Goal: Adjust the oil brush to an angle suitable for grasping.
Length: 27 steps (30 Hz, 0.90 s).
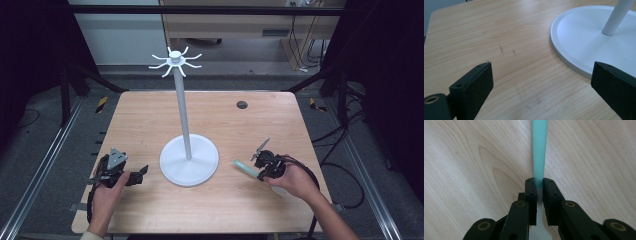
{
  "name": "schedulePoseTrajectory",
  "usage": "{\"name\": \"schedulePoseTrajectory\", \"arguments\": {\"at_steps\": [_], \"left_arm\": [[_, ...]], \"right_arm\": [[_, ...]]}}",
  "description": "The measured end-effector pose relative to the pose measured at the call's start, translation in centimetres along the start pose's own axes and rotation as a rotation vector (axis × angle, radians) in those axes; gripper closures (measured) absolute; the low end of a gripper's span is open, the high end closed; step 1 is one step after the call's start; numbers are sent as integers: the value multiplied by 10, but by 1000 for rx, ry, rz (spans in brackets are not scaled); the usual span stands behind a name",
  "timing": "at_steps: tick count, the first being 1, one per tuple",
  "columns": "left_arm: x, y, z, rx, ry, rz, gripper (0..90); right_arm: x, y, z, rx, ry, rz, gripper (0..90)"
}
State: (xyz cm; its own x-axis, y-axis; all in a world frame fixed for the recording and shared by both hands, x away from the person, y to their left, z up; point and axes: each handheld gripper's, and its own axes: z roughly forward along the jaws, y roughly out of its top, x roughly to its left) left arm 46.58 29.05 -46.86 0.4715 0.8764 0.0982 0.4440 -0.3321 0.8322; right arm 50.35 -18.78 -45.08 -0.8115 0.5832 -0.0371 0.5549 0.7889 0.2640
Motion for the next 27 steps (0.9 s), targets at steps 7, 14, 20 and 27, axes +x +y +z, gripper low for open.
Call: {"name": "schedulePoseTrajectory", "arguments": {"at_steps": [7,14,20,27], "left_arm": [[0,0,0,0,1,-3,38],[0,0,-1,-4,3,-6,38],[0,0,-1,-4,4,-6,38],[0,0,-2,-11,11,-5,37]], "right_arm": [[-5,2,-15,-71,-21,28,825],[-10,9,-34,-199,-44,80,825],[-12,19,-48,-318,-60,113,824],[-12,33,-58,-424,-64,134,824]]}}
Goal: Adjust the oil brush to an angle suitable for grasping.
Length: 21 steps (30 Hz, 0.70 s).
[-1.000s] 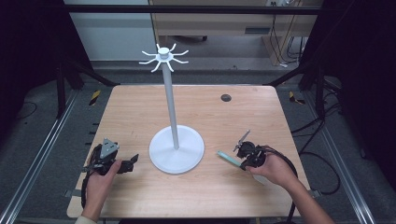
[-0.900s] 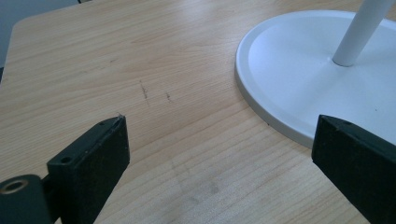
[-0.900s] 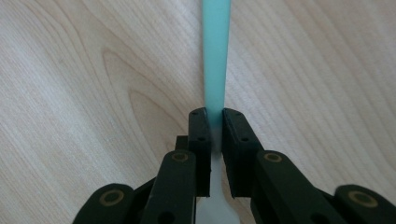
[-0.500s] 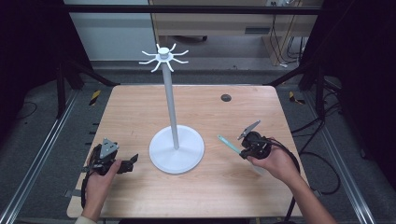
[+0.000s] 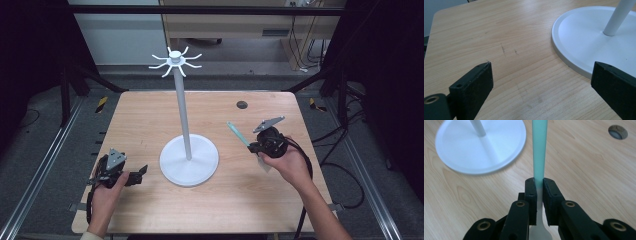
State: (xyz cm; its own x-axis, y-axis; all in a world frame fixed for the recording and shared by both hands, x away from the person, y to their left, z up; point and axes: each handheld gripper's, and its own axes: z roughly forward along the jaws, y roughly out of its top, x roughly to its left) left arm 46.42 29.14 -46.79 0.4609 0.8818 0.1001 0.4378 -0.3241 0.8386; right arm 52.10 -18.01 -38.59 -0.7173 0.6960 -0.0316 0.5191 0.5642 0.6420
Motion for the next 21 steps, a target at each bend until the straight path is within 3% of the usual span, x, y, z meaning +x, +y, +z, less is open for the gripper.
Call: {"name": "schedulePoseTrajectory", "arguments": {"at_steps": [9,21], "left_arm": [[-2,1,0,-10,5,11,33],[-2,1,0,-8,14,3,33]], "right_arm": [[2,11,3,-103,20,43,824],[5,18,8,-166,13,70,824]]}}
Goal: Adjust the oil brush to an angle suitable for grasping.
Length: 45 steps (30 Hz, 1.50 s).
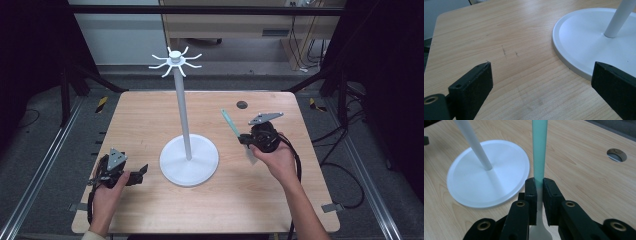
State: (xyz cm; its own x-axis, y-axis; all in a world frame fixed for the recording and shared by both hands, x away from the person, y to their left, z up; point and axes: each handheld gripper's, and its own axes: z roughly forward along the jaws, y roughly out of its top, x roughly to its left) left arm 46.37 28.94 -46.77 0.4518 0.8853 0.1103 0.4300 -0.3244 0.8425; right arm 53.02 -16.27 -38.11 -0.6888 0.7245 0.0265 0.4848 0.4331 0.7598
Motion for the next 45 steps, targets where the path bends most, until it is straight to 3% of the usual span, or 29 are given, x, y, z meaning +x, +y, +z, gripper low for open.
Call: {"name": "schedulePoseTrajectory", "arguments": {"at_steps": [8,17,27,45], "left_arm": [[1,0,-1,-10,1,-6,33],[2,1,-2,-19,0,-14,33],[5,1,-3,-24,2,-17,33],[4,2,-2,-23,0,-11,33]], "right_arm": [[11,3,-1,-52,12,-1,824],[12,2,-4,-83,11,12,824],[19,12,-22,-164,8,22,824],[46,33,-47,-280,32,-17,824]]}}
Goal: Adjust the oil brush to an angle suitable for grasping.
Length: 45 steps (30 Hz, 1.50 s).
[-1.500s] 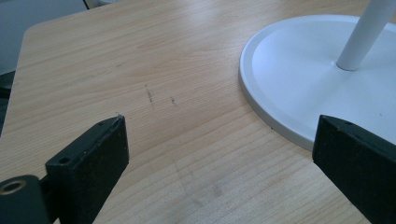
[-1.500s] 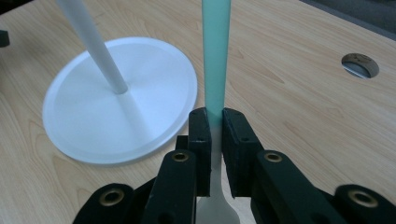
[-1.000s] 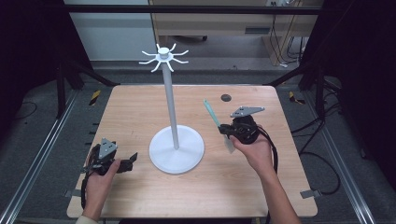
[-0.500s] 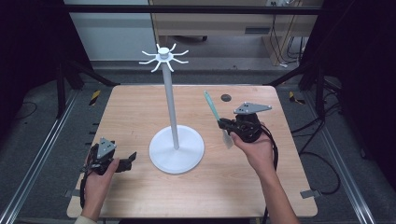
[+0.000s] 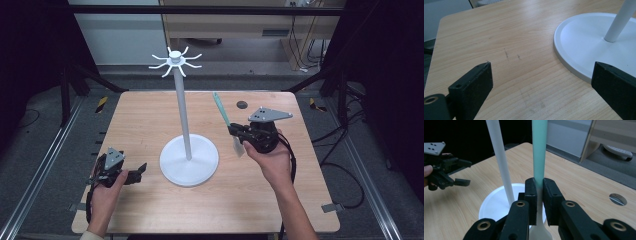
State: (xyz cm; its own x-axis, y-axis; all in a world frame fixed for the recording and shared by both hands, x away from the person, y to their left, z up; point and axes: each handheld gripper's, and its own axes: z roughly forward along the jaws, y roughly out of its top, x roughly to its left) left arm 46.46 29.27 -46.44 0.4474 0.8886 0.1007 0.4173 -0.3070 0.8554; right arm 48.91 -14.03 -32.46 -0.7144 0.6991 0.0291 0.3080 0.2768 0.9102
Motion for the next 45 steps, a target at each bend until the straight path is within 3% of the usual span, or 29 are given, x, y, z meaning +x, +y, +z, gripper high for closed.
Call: {"name": "schedulePoseTrajectory", "arguments": {"at_steps": [21,45], "left_arm": [[-1,0,1,9,-5,6,33],[-1,-1,1,12,-6,6,33]], "right_arm": [[25,21,-13,-77,35,-45,825],[33,30,-23,-143,52,-50,826]]}}
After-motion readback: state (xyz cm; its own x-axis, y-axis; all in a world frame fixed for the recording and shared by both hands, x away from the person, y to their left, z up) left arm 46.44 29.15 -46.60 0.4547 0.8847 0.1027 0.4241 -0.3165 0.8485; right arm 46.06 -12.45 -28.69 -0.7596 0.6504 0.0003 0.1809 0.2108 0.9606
